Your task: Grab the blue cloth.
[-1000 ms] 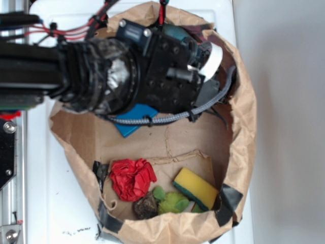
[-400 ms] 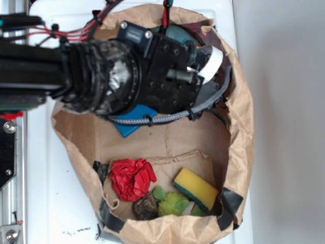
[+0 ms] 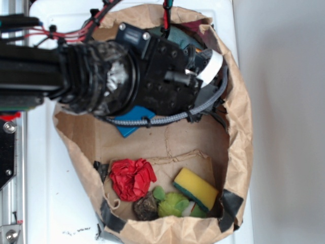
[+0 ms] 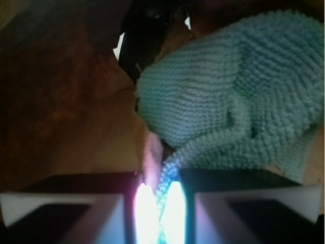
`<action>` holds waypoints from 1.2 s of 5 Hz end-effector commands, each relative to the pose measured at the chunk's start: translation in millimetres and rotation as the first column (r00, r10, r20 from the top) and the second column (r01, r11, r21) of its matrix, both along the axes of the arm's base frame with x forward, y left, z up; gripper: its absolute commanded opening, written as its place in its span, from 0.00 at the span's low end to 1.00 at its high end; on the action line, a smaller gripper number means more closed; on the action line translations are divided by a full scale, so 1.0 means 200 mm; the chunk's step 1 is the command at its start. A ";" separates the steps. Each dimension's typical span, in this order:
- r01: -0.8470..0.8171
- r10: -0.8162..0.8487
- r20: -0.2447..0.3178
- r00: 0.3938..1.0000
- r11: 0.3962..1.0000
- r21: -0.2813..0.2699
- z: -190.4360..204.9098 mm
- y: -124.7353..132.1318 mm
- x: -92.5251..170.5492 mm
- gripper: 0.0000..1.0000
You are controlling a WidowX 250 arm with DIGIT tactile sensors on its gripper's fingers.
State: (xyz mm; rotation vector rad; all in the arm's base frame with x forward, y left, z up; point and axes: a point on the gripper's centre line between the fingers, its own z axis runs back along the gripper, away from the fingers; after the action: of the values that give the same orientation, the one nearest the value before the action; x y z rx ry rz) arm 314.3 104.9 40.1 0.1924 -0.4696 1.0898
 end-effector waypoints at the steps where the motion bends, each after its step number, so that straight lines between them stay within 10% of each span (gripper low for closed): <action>1: -0.007 0.007 0.082 0.997 1.000 0.003 0.18 0.02 0.00 0.00; 6: 0.121 -0.106 0.108 0.988 0.982 -0.145 0.43 -0.02 -0.08 0.00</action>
State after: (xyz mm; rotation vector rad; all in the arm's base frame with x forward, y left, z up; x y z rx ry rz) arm 295.7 80.5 90.7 -0.0114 -0.3678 0.9724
